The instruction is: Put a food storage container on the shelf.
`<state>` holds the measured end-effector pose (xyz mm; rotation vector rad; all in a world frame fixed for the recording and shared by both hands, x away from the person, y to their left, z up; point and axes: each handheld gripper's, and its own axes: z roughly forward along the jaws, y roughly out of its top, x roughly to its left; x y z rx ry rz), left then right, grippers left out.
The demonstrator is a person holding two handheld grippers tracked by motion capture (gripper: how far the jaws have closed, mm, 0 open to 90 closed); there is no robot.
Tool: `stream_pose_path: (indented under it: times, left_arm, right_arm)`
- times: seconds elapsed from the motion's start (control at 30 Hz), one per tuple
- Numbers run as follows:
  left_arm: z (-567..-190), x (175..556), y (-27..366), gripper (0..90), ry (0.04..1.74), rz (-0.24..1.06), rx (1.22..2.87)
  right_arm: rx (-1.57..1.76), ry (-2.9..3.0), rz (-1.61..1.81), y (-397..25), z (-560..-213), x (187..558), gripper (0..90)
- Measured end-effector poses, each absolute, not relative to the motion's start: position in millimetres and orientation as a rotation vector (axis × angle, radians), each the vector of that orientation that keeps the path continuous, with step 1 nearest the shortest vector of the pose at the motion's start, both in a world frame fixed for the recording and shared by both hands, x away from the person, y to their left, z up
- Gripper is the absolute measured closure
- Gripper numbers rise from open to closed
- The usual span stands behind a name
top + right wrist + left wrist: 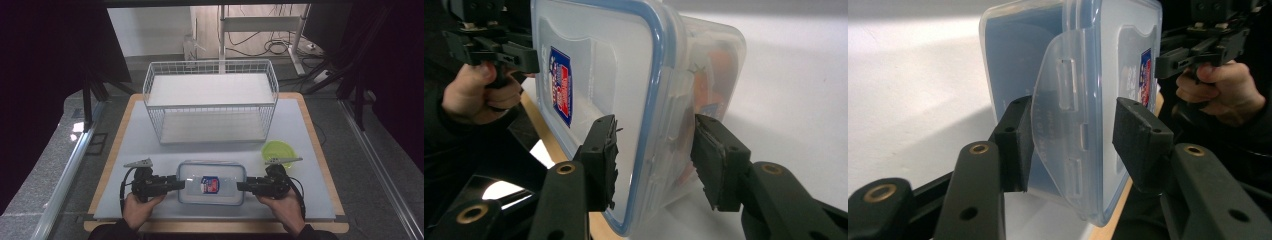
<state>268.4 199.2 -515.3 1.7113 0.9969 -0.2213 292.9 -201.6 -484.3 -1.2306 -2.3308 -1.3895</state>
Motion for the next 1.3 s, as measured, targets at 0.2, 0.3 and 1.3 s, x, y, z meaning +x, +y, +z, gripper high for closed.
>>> stream_pose_path:
  times: [0.2, 0.3, 1.3]
  left_arm:
    - [-511, 270, 197, 52.3, 0.993, -0.197, 1.712]
    - [-502, 272, 197, 52.3, 0.978, -0.176, 1.719]
    - [-420, 311, 198, 51.3, 0.891, -0.008, 1.735]
  right_arm:
    - [-1.231, -2.347, -1.445, -201, -481, 295, 54.0]
    - [-1.224, -2.341, -1.478, -202, -475, 297, 54.2]
    - [-1.143, -2.384, -1.696, -199, -397, 335, 54.5]
